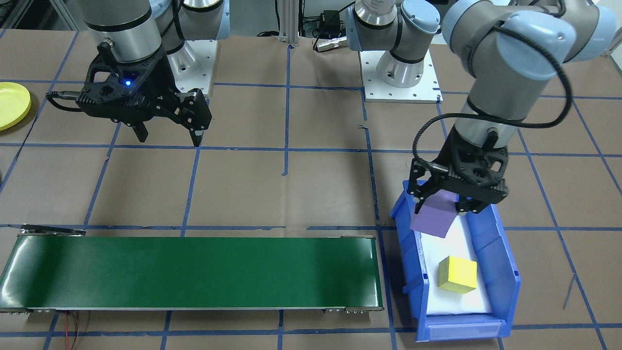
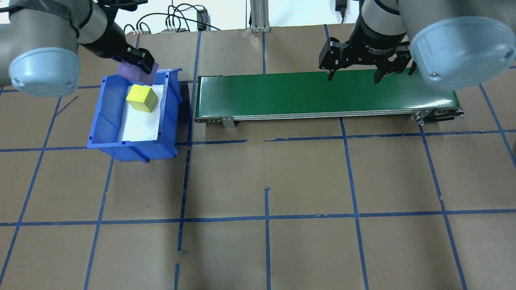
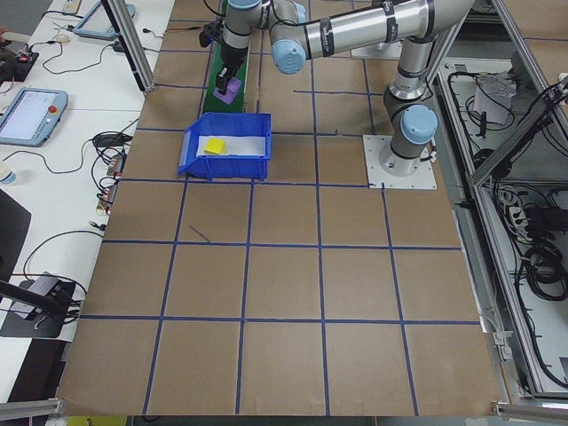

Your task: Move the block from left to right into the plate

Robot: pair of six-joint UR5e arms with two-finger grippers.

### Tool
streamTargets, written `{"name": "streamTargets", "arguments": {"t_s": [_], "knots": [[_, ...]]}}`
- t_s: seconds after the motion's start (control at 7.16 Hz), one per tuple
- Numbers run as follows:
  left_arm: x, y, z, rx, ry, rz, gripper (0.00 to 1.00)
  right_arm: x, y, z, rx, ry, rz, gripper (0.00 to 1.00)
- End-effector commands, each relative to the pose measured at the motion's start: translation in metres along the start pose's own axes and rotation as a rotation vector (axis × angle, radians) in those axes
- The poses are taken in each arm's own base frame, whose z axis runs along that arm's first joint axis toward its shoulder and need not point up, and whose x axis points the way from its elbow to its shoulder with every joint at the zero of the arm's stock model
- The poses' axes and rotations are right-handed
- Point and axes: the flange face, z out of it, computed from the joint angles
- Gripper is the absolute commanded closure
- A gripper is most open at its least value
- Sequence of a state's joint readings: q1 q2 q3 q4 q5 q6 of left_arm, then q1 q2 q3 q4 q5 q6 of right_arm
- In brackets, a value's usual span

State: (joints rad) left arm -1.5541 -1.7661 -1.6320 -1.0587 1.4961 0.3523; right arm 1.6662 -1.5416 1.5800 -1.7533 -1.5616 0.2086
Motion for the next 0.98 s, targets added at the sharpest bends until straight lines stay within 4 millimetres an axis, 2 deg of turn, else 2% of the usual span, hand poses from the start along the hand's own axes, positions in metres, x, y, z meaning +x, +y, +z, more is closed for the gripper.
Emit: {"name": "streamTargets", "arguments": {"t_s": [0.0,0.14,0.28,0.56,0.7,0.84], "knots": [[0.08,-0.022,0.071,-0.004,0.031,-0.073,0.69,0.0,0.0,0.0,0.0,0.0,0.0,0.0],[0.087,-0.028,0.104,0.009,0.037,-0.075,0.69,0.0,0.0,0.0,0.0,0.0,0.0,0.0],[0.091,-0.029,0.119,0.0,0.042,-0.071,0.68,0.001,0.0,0.0,0.0,0.0,0.0,0.0],[0.097,-0.028,0.125,-0.009,0.039,-0.061,0.16,0.001,0.0,0.0,0.0,0.0,0.0,0.0],[0.096,-0.034,0.118,0.01,0.034,-0.076,0.02,0.0,0.0,0.0,0.0,0.0,0.0,0.0],[0.094,-0.036,0.109,0.022,0.011,-0.074,0.0,0.0,0.0,0.0,0.0,0.0,-0.001,0.0]]}}
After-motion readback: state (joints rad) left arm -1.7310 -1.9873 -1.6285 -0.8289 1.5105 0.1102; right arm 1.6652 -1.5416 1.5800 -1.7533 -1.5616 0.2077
